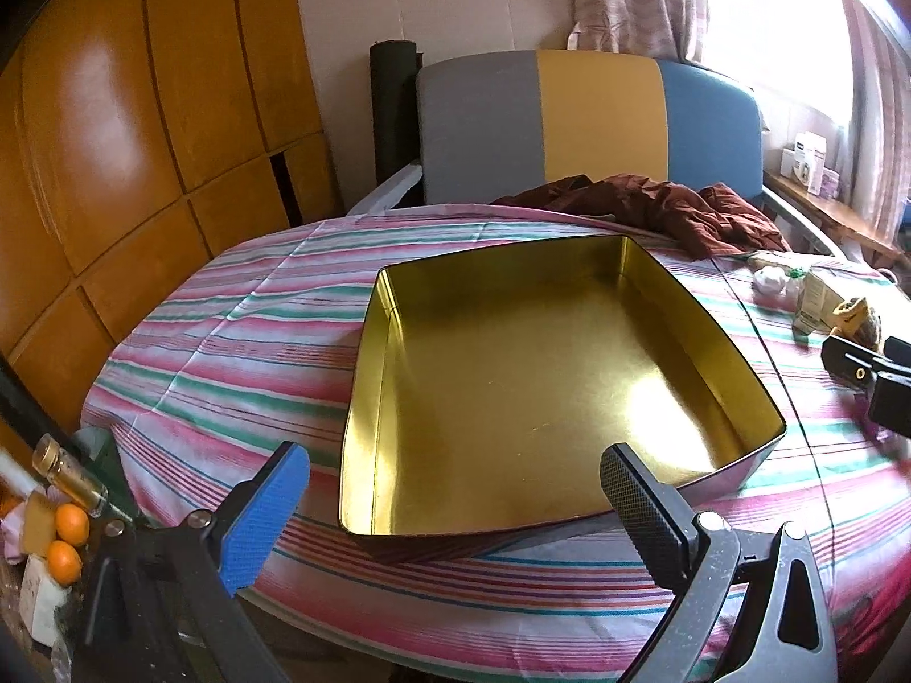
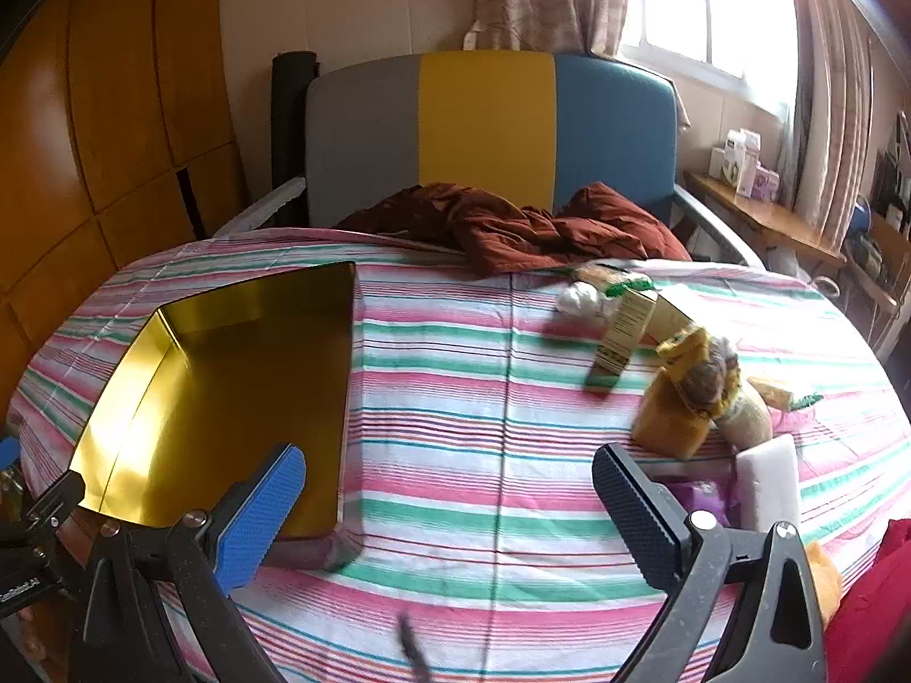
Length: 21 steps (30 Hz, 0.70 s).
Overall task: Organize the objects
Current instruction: 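Move the right gripper from the gold tray toward the yellow sponge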
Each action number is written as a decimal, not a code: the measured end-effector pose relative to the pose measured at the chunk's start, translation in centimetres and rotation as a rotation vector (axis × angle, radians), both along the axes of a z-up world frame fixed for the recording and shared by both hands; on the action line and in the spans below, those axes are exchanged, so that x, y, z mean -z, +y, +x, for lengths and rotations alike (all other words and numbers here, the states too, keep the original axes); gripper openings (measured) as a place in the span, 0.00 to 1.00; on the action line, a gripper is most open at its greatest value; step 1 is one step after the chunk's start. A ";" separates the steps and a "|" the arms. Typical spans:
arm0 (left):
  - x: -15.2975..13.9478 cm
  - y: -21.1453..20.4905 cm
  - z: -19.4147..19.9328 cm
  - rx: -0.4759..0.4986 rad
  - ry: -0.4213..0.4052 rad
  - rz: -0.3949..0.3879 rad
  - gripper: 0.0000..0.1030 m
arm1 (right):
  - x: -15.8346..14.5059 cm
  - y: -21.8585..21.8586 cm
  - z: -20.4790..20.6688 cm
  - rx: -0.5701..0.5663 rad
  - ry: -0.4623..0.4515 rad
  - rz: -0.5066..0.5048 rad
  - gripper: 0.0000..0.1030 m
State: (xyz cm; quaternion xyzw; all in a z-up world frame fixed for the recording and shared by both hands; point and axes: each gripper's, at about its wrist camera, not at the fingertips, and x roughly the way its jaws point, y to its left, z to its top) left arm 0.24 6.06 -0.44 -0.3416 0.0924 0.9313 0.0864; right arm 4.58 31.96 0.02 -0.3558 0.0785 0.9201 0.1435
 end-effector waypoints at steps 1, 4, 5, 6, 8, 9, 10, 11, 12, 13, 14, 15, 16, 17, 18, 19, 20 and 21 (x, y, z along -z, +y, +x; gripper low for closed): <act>0.0 0.2 -0.1 0.007 -0.001 -0.002 1.00 | -0.1 0.5 0.2 0.001 -0.007 -0.008 1.00; -0.1 0.8 0.0 0.050 -0.005 0.004 1.00 | -0.4 2.3 1.1 -0.007 -0.042 -0.021 1.00; -0.1 1.0 0.0 0.082 -0.010 0.022 1.00 | -0.5 3.1 1.4 -0.013 -0.059 -0.033 1.00; -0.1 1.2 0.0 0.107 -0.016 0.036 1.00 | -0.8 4.1 1.8 -0.021 -0.079 -0.048 1.00; -0.1 1.8 -0.2 0.168 -0.037 0.059 1.00 | -1.5 6.4 2.8 -0.023 -0.116 -0.070 0.99; -0.1 2.2 -0.2 0.195 -0.048 0.070 1.00 | -1.9 7.5 3.3 -0.020 -0.129 -0.077 0.99; 0.0 2.6 -0.2 0.209 -0.054 0.075 1.00 | -2.3 9.1 4.1 -0.010 -0.151 -0.088 0.99; 0.1 3.2 -0.2 0.236 -0.070 0.079 1.00 | -2.8 10.3 4.7 0.002 -0.167 -0.094 0.99; 0.1 3.7 -0.1 0.257 -0.074 0.079 1.00 | -3.3 11.9 5.5 0.019 -0.191 -0.097 0.99; 0.1 4.3 0.1 0.281 -0.066 0.077 1.00 | -3.8 13.5 6.4 0.038 -0.218 -0.085 0.99; 0.0 5.1 0.4 0.312 -0.053 0.071 1.00 | -4.2 14.5 7.2 0.052 -0.242 -0.072 0.99; 0.0 5.6 0.7 0.335 -0.050 0.070 1.00 | -4.5 16.0 8.0 0.066 -0.278 -0.058 0.99; 0.0 6.1 0.8 0.353 -0.052 0.070 1.00 | -4.5 17.0 8.8 0.077 -0.308 -0.049 0.99; 0.2 6.7 0.9 0.378 -0.065 0.077 1.00 | -4.4 18.2 9.5 0.083 -0.351 -0.046 0.99; 0.3 7.3 0.9 0.399 -0.082 0.089 1.00 | -4.3 18.9 10.0 0.084 -0.381 -0.046 0.99; 0.4 7.6 1.0 0.413 -0.092 0.097 1.00 | -3.9 19.6 10.4 0.084 -0.412 -0.042 0.99; 0.5 8.0 1.1 0.424 -0.094 0.099 1.00 | -3.5 20.3 10.7 0.075 -0.456 -0.045 0.99; 0.5 8.6 1.1 0.448 -0.096 0.099 1.00 | -3.1 20.7 10.8 0.067 -0.486 -0.042 0.98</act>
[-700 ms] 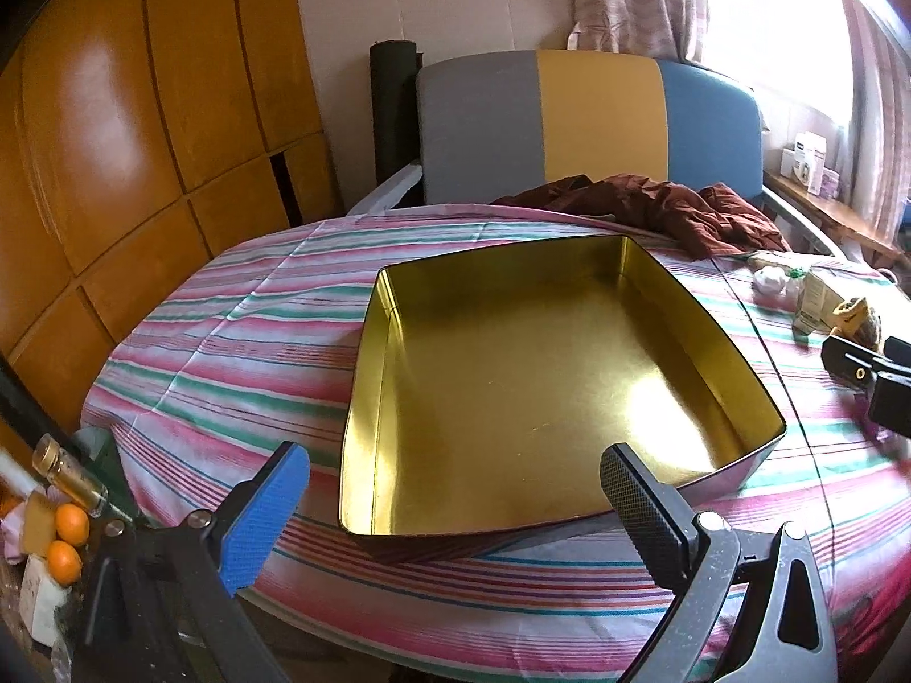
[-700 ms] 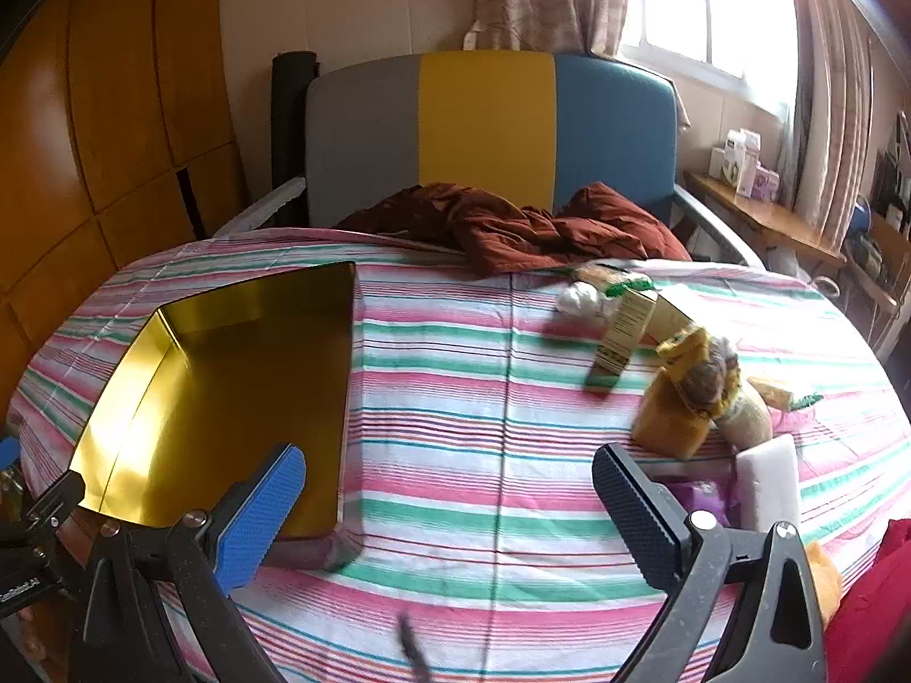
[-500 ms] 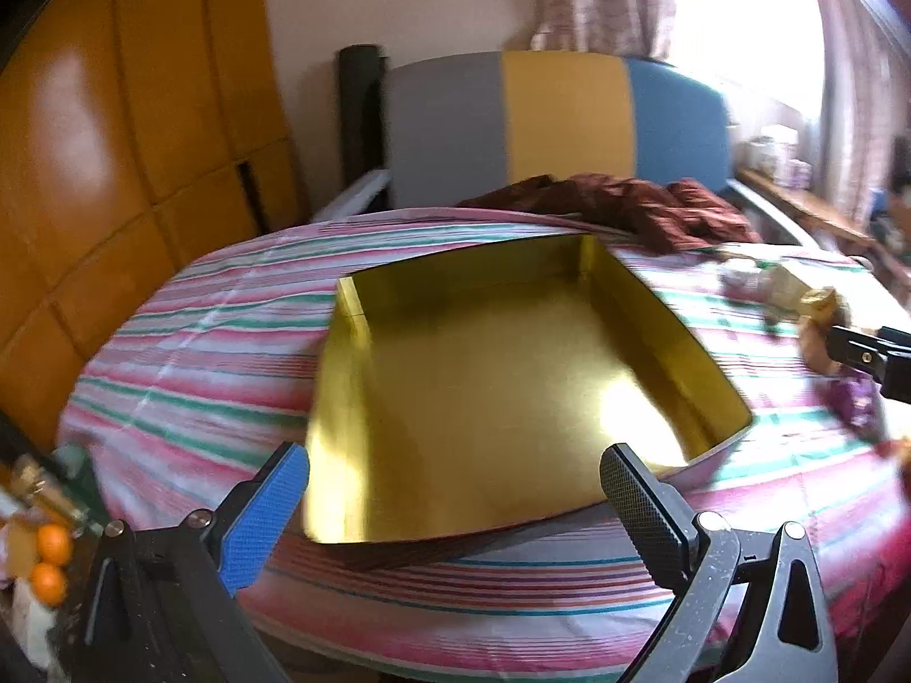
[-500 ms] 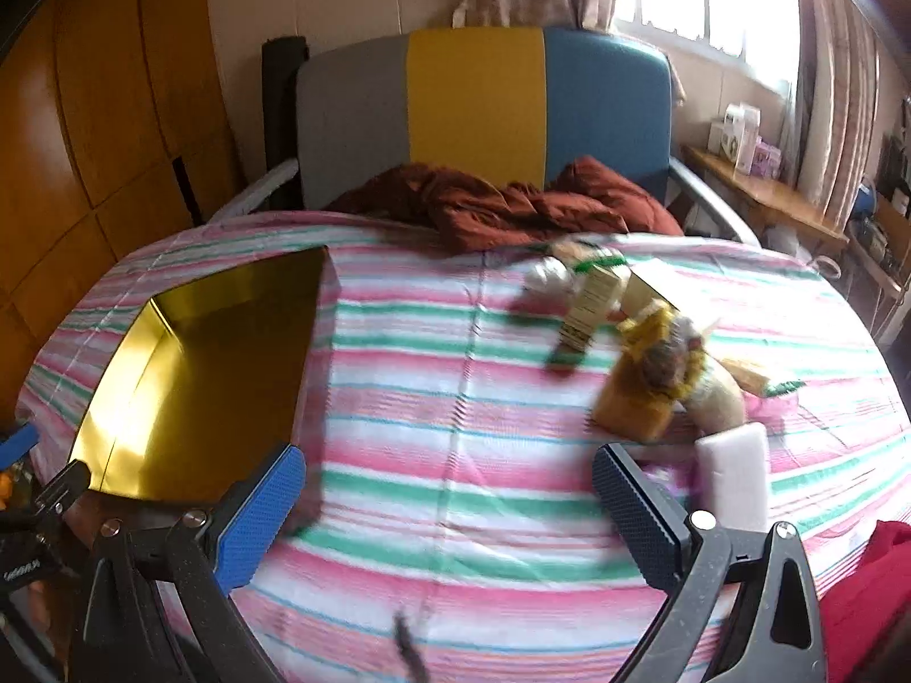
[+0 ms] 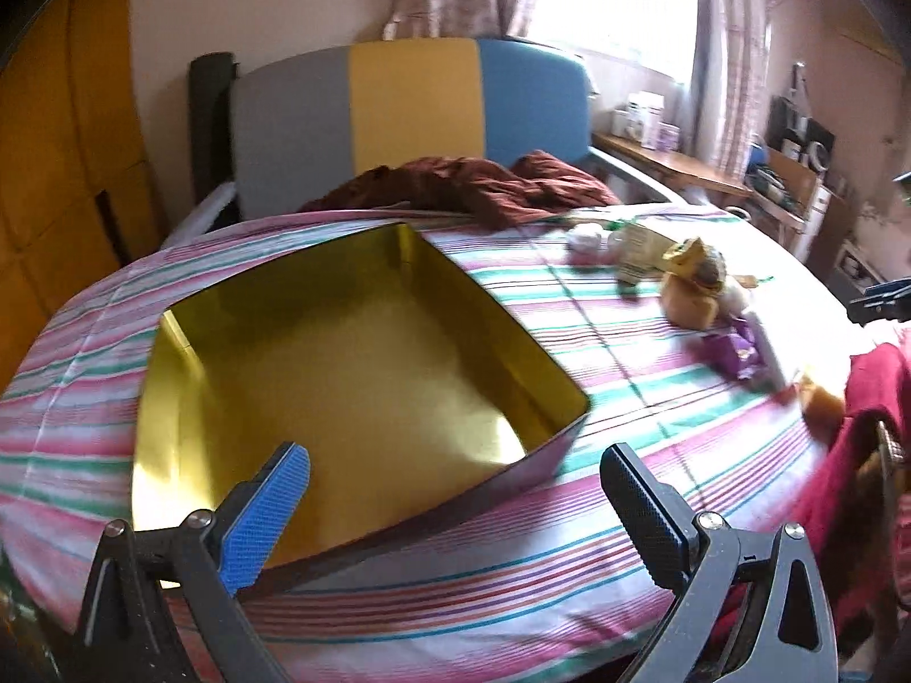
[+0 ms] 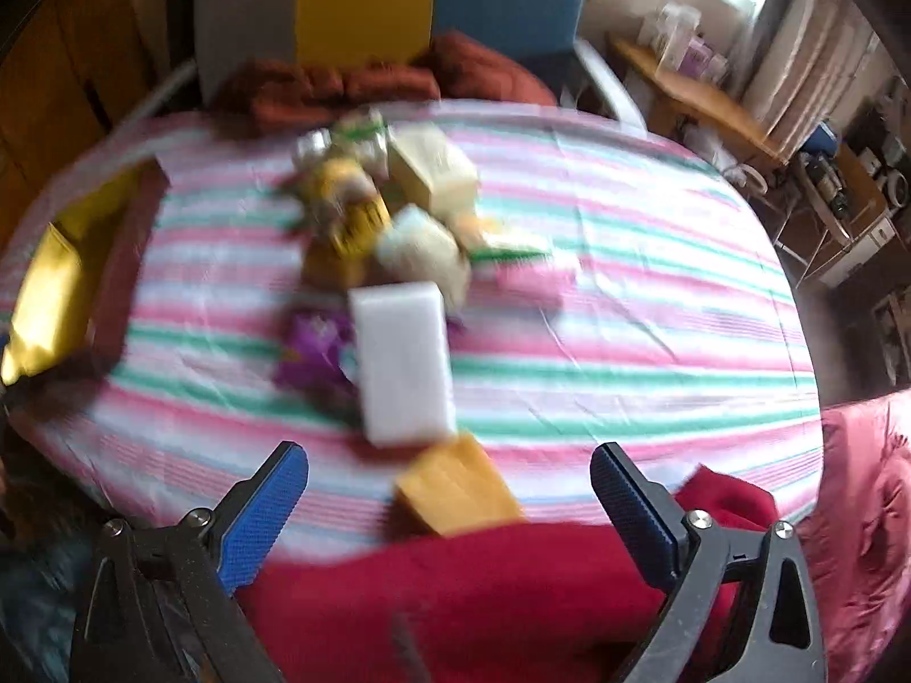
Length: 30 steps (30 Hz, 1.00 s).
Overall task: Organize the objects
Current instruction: 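Move the right gripper from the gold tray toward the yellow sponge, then close the right gripper on the yellow sponge and lift it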
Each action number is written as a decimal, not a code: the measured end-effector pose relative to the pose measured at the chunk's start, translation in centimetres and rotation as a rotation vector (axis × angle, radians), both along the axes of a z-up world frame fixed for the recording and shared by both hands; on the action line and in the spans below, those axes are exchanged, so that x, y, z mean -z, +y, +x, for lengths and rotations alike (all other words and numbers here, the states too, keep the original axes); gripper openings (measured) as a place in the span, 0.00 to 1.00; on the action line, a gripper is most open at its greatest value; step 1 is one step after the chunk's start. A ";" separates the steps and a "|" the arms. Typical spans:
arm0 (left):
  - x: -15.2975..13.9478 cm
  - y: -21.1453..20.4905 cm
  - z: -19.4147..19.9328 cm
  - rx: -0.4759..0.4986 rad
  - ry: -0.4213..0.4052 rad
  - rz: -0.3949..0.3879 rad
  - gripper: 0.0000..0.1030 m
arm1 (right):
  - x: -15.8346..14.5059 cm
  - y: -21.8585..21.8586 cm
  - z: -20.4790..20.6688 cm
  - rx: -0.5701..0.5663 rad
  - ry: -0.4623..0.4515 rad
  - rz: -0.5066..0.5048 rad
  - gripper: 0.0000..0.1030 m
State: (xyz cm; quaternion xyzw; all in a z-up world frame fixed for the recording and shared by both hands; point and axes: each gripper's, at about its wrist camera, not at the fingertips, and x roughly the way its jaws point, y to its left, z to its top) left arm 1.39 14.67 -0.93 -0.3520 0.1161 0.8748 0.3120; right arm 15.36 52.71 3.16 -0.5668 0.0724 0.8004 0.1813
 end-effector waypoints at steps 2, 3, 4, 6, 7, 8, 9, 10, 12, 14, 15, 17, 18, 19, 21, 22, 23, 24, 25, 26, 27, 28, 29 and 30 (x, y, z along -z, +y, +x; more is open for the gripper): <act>-0.1 1.0 0.1 0.029 0.003 -0.002 1.00 | 1.0 0.5 -0.2 -0.025 -0.058 0.001 0.97; -0.1 1.6 0.2 0.049 0.003 0.003 1.00 | 1.6 0.7 -0.4 -0.043 -0.087 -0.011 0.97; -0.2 1.7 0.4 0.061 0.001 0.006 1.00 | 2.3 0.9 -0.8 -0.057 -0.111 -0.021 0.97; -0.1 2.9 0.5 0.097 -0.001 0.007 1.00 | 3.5 1.0 -1.7 -0.070 -0.155 -0.041 0.97; -0.1 3.1 0.5 0.106 -0.004 0.007 1.00 | 4.1 0.8 -2.0 -0.086 -0.170 -0.057 0.97; 0.0 3.7 0.5 0.123 -0.016 0.012 1.00 | 4.7 0.8 -2.3 -0.105 -0.193 -0.071 0.97; 0.1 3.9 0.5 0.132 -0.024 0.014 1.00 | 5.4 0.7 -2.7 -0.124 -0.224 -0.079 0.97; 0.2 4.2 0.5 0.146 -0.038 0.020 1.00 | 6.0 0.6 -3.0 -0.138 -0.251 -0.078 0.97; 0.4 4.7 0.5 0.159 -0.056 0.027 1.00 | 7.0 0.5 -3.3 -0.159 -0.294 -0.087 0.97; 0.6 5.4 0.4 0.178 -0.076 0.031 1.00 | 7.9 0.6 -3.5 -0.167 -0.333 -0.093 0.96; 0.7 5.4 0.4 0.182 -0.079 0.033 1.00 | 8.2 0.6 -3.6 -0.168 -0.349 -0.087 0.96; 0.8 6.0 0.4 0.200 -0.084 0.036 1.00 | 8.7 0.7 -3.6 -0.171 -0.366 -0.094 0.89; 0.8 6.3 0.5 0.211 -0.084 0.033 1.00 | 8.8 0.8 -3.6 -0.171 -0.374 -0.095 0.88; 0.9 6.7 0.6 0.221 -0.086 0.031 1.00 | 9.0 0.9 -3.6 -0.170 -0.379 -0.094 0.84; 1.1 7.2 0.6 0.243 -0.093 0.026 1.00 | 9.3 1.1 -3.3 -0.166 -0.393 -0.091 0.74; 1.2 7.6 0.6 0.253 -0.097 0.022 1.00 | 9.4 1.2 -3.2 -0.163 -0.399 -0.089 0.65; 1.3 8.2 0.7 0.269 -0.106 0.015 1.00 | 9.5 1.3 -3.0 -0.159 -0.399 -0.093 0.61; 1.4 8.5 0.7 0.278 -0.110 0.014 1.00 | 9.5 1.4 -2.8 -0.158 -0.392 -0.095 0.60; 1.4 8.9 0.8 0.290 -0.113 0.021 1.00 | 9.3 1.4 -2.6 -0.160 -0.379 -0.094 0.57; 1.5 9.4 0.9 0.309 -0.111 0.027 1.00 | 9.1 1.4 -2.5 -0.159 -0.365 -0.090 0.55; 1.6 10.0 1.0 0.325 -0.107 0.022 1.00 | 8.7 1.5 -2.2 -0.152 -0.344 -0.078 0.55; 1.8 10.4 1.1 0.335 -0.106 0.016 1.00 | 8.4 1.8 -2.0 -0.137 -0.326 -0.063 0.54; 2.0 11.1 1.1 0.351 -0.113 0.005 1.00 | 8.0 2.0 -1.9 -0.118 -0.308 -0.050 0.54; 2.2 11.6 1.1 0.357 -0.120 -0.001 1.00 | 7.5 2.4 -1.7 -0.097 -0.288 -0.037 0.54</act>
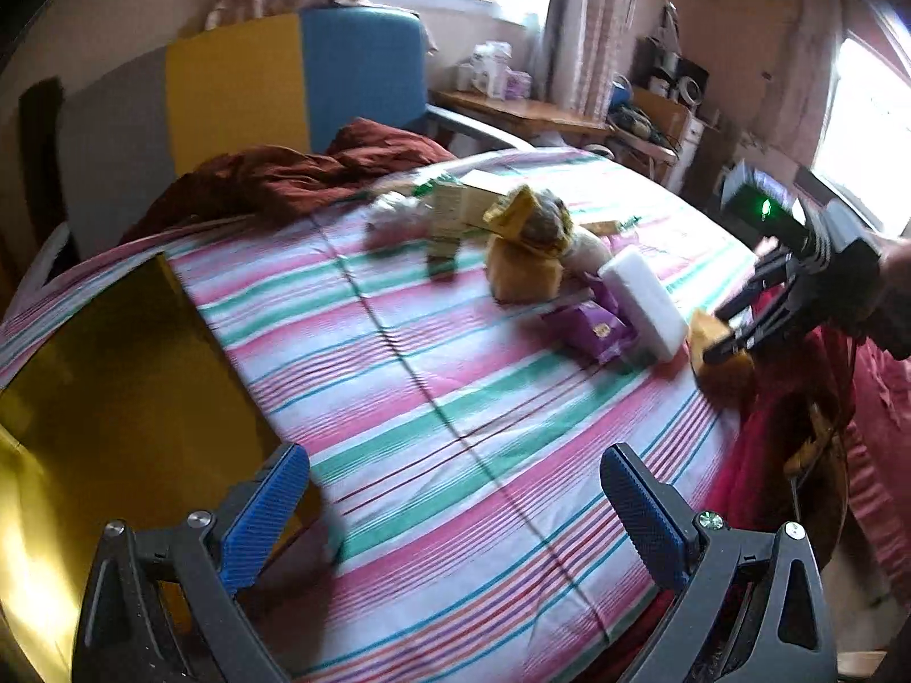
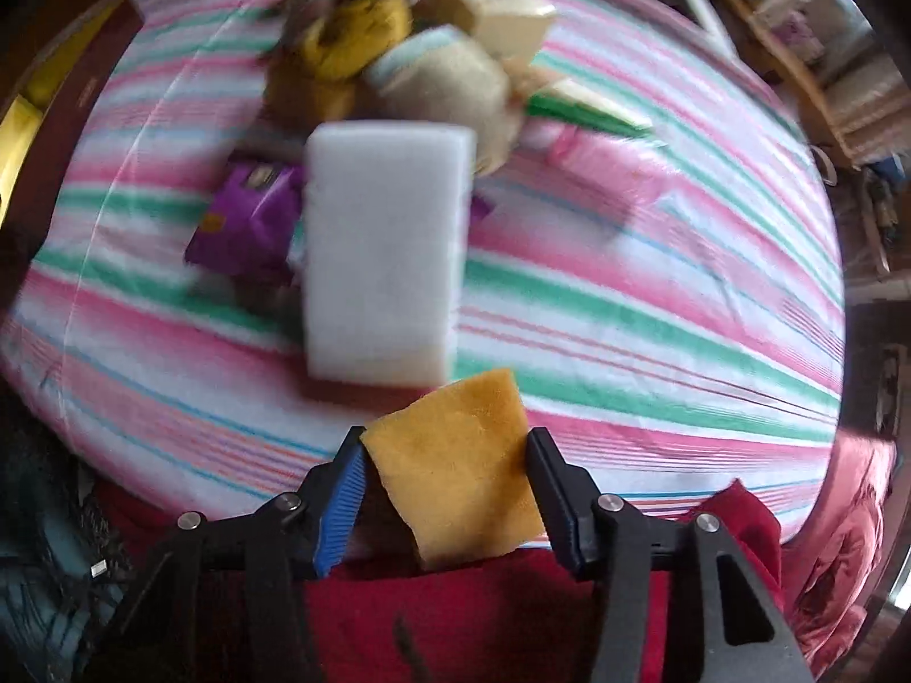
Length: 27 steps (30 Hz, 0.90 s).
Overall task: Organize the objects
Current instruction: 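Close the right gripper on the yellow sponge and lift it, then grasp a purple snack packet with the left gripper while the right gripper holds the sponge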
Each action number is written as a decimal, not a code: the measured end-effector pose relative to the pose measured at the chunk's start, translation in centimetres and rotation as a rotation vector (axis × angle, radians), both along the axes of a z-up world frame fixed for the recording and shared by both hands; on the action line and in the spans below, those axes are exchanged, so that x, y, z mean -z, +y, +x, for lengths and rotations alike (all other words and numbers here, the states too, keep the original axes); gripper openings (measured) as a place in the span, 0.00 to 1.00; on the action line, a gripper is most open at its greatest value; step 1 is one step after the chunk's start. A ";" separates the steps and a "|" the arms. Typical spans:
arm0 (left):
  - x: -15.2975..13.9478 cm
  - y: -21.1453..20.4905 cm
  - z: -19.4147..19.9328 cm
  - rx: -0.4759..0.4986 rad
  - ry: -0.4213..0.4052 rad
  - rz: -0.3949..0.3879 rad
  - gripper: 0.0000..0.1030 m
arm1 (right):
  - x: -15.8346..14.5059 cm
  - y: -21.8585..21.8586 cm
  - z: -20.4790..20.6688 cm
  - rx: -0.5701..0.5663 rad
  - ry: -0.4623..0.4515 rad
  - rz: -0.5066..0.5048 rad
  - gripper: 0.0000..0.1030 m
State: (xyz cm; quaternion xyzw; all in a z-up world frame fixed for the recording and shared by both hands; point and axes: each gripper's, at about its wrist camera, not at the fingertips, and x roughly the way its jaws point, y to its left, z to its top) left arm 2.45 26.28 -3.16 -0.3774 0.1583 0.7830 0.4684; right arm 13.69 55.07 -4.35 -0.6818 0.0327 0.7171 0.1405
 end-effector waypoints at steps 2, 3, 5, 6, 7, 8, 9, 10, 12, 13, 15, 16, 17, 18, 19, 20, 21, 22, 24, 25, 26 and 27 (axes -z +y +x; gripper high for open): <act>0.5 1.3 -0.2 0.005 -0.015 -0.015 1.00 | -1.0 0.7 0.5 0.042 0.047 0.026 0.54; 0.7 2.0 -0.3 0.012 -0.030 -0.021 1.00 | -1.6 1.0 0.8 0.069 0.078 0.033 0.54; 1.0 3.3 -0.6 0.007 -0.062 -0.028 1.00 | -2.6 1.4 1.4 0.108 0.140 0.044 0.54; 1.0 4.2 -0.8 0.014 -0.083 -0.028 1.00 | -3.2 1.4 1.3 0.115 0.159 0.043 0.54; 1.1 4.8 -0.8 0.019 -0.094 -0.036 1.00 | -3.7 1.3 1.0 0.124 0.184 0.045 0.54; 1.2 5.8 -1.0 0.009 -0.109 -0.048 1.00 | -4.2 1.2 1.1 0.129 0.211 0.046 0.54; 1.3 6.4 -1.2 0.000 -0.124 -0.044 1.00 | -4.0 1.0 0.9 0.131 0.225 0.046 0.54; 1.4 7.2 -1.5 -0.009 -0.147 -0.038 1.00 | -4.3 0.9 0.9 0.133 0.245 0.047 0.54; 1.8 8.5 -1.8 -0.028 -0.170 -0.056 1.00 | -4.4 0.6 0.9 0.140 0.266 0.068 0.54; 2.1 9.6 -2.1 -0.038 -0.201 -0.072 1.00 | -3.9 0.5 0.6 0.142 0.274 0.078 0.54; 2.5 10.6 -2.5 -0.045 -0.252 -0.072 1.00 | -4.8 -0.4 0.7 0.149 0.307 0.098 0.54; 2.7 11.2 -2.6 -0.050 -0.273 -0.075 1.00 | -5.1 -0.7 0.6 0.150 0.319 0.105 0.54; 3.0 12.0 -2.6 -0.051 -0.289 -0.080 0.99 | -5.5 -0.9 0.7 0.147 0.337 0.115 0.54; 3.1 12.4 -2.6 -0.053 -0.295 -0.082 0.98 | -5.6 -1.0 0.7 0.145 0.349 0.116 0.54; 3.4 12.7 -2.5 -0.059 -0.301 -0.086 0.97 | -5.6 -0.8 0.7 0.145 0.362 0.111 0.54; 3.7 13.3 -2.5 -0.066 -0.317 -0.092 0.96 | -5.6 -0.8 0.7 0.148 0.373 0.107 0.54; 4.0 13.7 -2.4 -0.069 -0.333 -0.096 0.94 | -5.6 -0.8 0.8 0.149 0.383 0.104 0.54; 4.3 14.1 -2.5 -0.077 -0.351 -0.101 0.91 | -5.5 -0.7 0.7 0.149 0.388 0.098 0.54; 4.6 14.7 -2.6 -0.094 -0.362 -0.106 0.88 | -5.5 -0.7 0.9 0.155 0.397 0.092 0.54; 4.7 15.0 -2.6 -0.100 -0.363 -0.110 0.88 | -5.5 -0.7 1.0 0.157 0.400 0.087 0.54; 4.9 15.3 -2.5 -0.102 -0.371 -0.113 0.86 | -5.5 -0.8 1.1 0.160 0.405 0.083 0.54; 5.0 15.5 -2.5 -0.103 -0.380 -0.112 0.85 | -5.5 -0.8 1.2 0.162 0.406 0.082 0.54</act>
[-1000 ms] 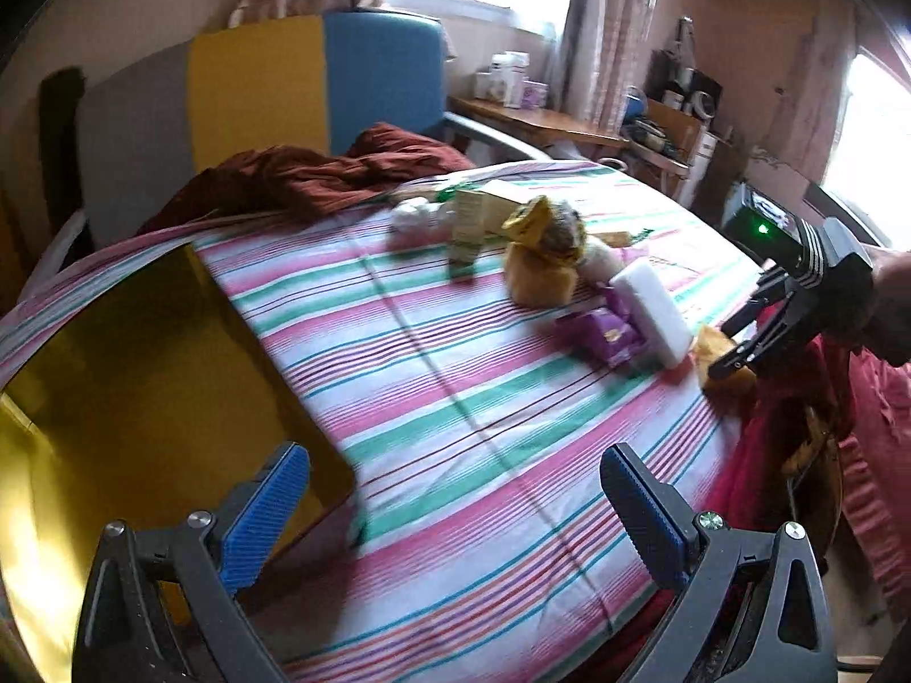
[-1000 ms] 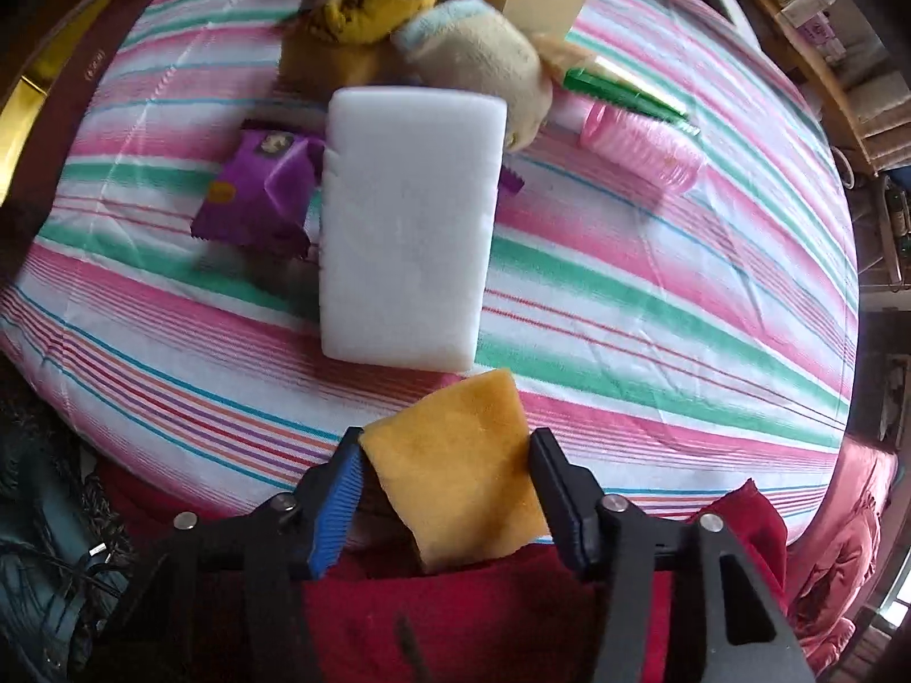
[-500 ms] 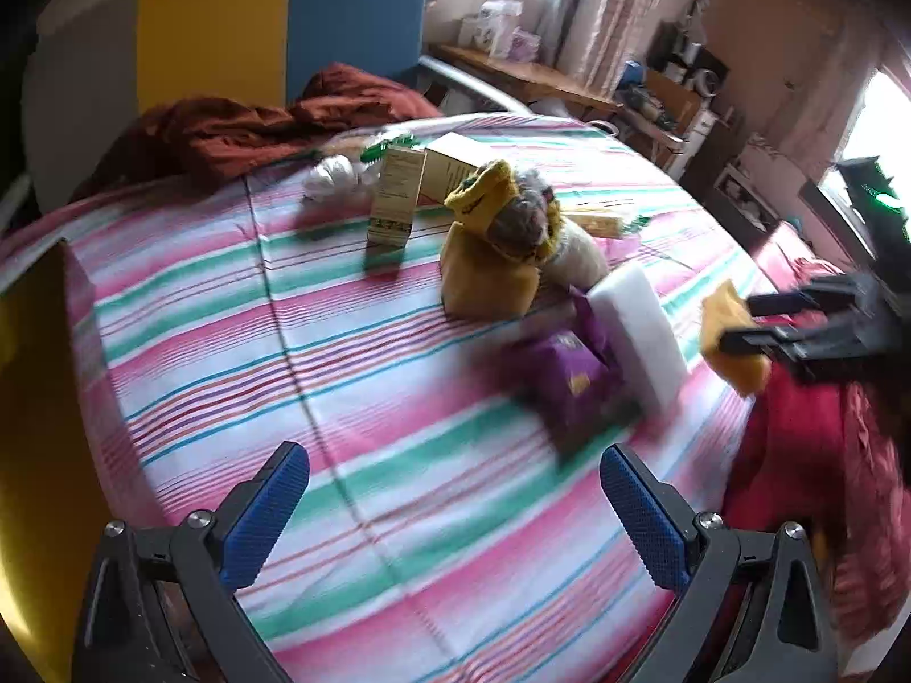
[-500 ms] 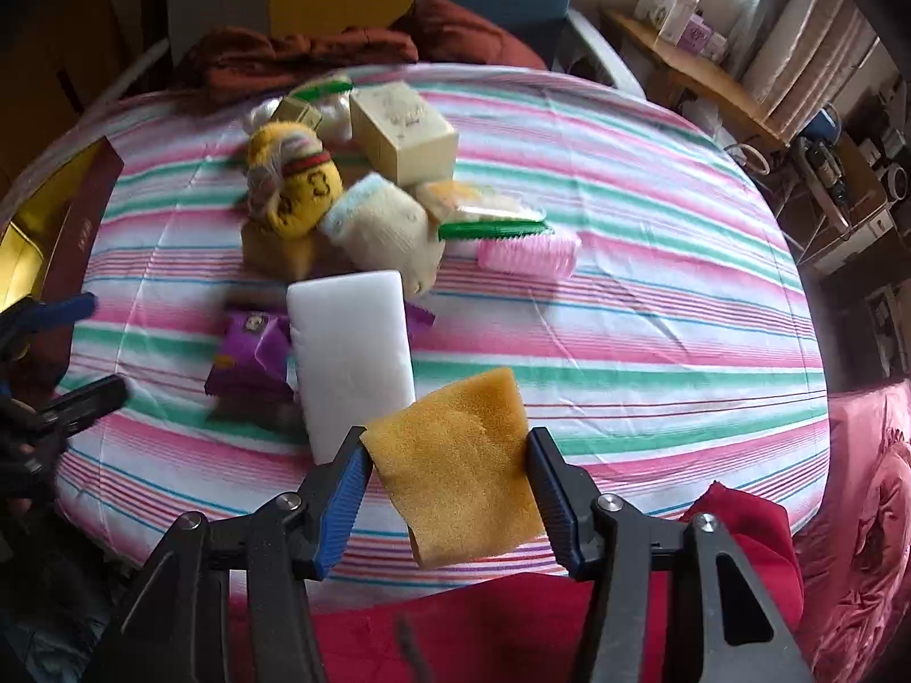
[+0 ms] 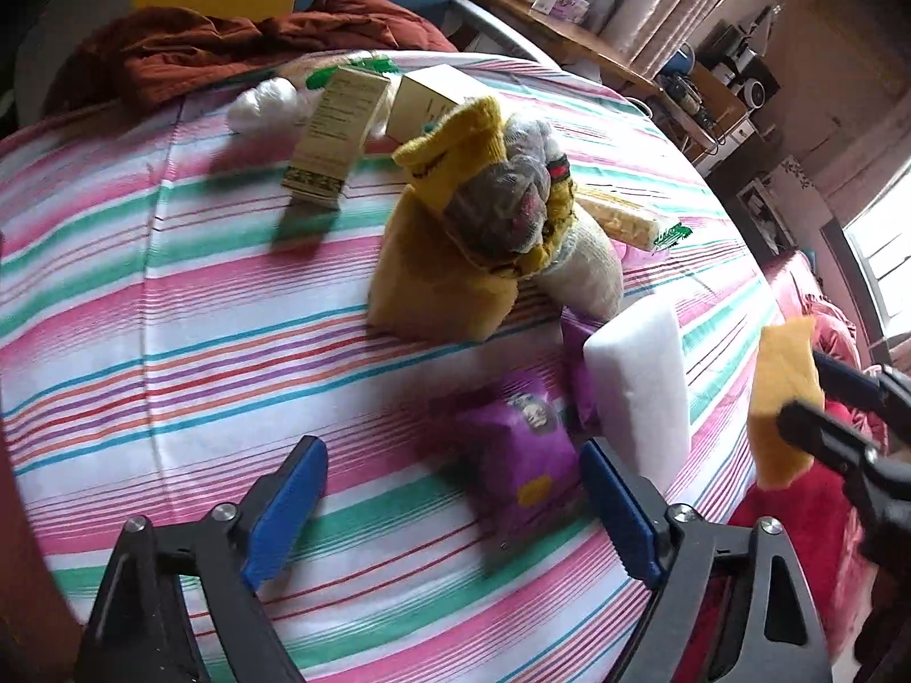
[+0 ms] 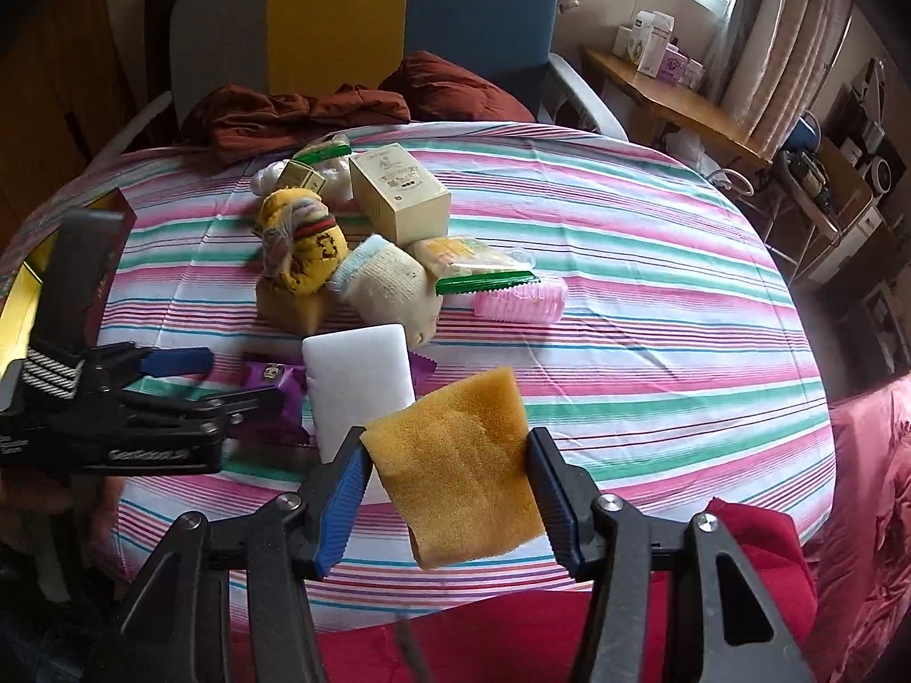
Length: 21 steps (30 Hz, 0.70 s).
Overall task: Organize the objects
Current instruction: 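Grasp a purple snack packet with the left gripper while the right gripper holds the sponge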
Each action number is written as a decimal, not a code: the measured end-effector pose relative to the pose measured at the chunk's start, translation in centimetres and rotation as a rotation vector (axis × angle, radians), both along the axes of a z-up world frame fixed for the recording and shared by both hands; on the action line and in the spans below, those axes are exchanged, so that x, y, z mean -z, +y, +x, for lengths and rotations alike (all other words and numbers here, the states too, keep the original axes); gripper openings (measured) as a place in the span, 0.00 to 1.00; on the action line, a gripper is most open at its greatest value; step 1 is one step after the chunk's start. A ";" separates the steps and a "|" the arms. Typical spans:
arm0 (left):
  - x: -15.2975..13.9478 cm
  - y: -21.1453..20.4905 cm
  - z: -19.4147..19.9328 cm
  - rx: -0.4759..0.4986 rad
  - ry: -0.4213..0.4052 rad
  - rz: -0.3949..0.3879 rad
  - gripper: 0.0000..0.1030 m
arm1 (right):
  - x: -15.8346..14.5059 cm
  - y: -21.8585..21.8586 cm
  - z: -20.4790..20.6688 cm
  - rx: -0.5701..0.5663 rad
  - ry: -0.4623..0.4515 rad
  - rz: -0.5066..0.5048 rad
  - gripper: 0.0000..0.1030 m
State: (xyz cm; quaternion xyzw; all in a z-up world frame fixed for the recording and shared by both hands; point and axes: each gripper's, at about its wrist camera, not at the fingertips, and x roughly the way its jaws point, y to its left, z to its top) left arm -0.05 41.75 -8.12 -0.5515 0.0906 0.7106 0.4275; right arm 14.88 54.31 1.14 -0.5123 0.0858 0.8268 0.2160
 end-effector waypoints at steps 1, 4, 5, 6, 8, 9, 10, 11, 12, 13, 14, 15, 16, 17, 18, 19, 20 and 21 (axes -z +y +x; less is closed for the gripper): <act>0.1 0.3 0.1 -0.002 -0.005 0.000 0.82 | 0.1 0.0 0.0 0.003 0.002 -0.002 0.54; 0.2 0.7 0.5 0.008 0.036 -0.009 0.69 | 0.1 -0.2 0.1 0.004 0.012 -0.008 0.54; 0.1 0.6 0.8 0.029 0.034 0.011 0.59 | 0.0 -0.3 0.1 0.003 0.015 -0.008 0.54; 0.0 0.4 0.8 0.044 0.028 0.019 0.54 | -0.1 -0.4 0.1 0.001 0.020 -0.007 0.54; -0.1 -0.3 1.3 0.075 0.043 0.030 0.44 | -0.5 -0.8 -0.1 -0.009 0.035 -0.001 0.54; -0.1 -0.8 1.5 0.081 0.055 0.043 0.41 | -0.7 -1.0 -0.2 -0.012 0.040 0.004 0.54; -0.2 -1.1 1.6 0.085 0.058 0.051 0.38 | -0.9 -1.2 -0.3 -0.014 0.047 0.009 0.54; -0.2 -1.6 1.7 0.090 0.067 0.060 0.36 | -1.1 -1.4 -0.4 -0.017 0.055 0.010 0.54; -0.3 -2.0 1.8 0.093 0.075 0.065 0.34 | -1.2 -1.6 -0.5 -0.021 0.058 0.009 0.54; -0.5 -2.6 2.0 0.100 0.093 0.071 0.31 | -1.3 -1.8 -0.6 -0.026 0.060 0.011 0.54; -0.6 -3.1 2.2 0.107 0.107 0.074 0.31 | -1.3 -2.0 -0.7 -0.029 0.060 0.012 0.54; -0.6 -3.5 2.3 0.110 0.114 0.077 0.31 | -1.4 -2.1 -0.8 -0.028 0.061 0.012 0.54; -0.7 -3.9 2.3 0.112 0.115 0.083 0.31 | -1.4 -2.3 -0.8 -0.029 0.063 0.010 0.54; -0.7 -4.5 2.5 0.114 0.119 0.084 0.30 | -1.4 -2.6 -0.9 -0.033 0.066 0.007 0.54; -0.8 -4.4 2.2 0.116 0.120 0.083 0.31 | -1.5 -2.8 -0.9 -0.036 0.068 0.007 0.54; -0.7 -4.7 2.2 0.123 0.106 0.083 0.32 | -1.6 -3.0 -1.0 -0.037 0.070 0.008 0.54; -0.7 -4.8 2.2 0.118 0.099 0.080 0.36 | -1.6 -3.1 -1.0 -0.036 0.074 0.007 0.54; -0.8 -4.9 2.2 0.105 0.101 0.077 0.39 | -1.7 -3.2 -1.0 -0.036 0.076 0.006 0.54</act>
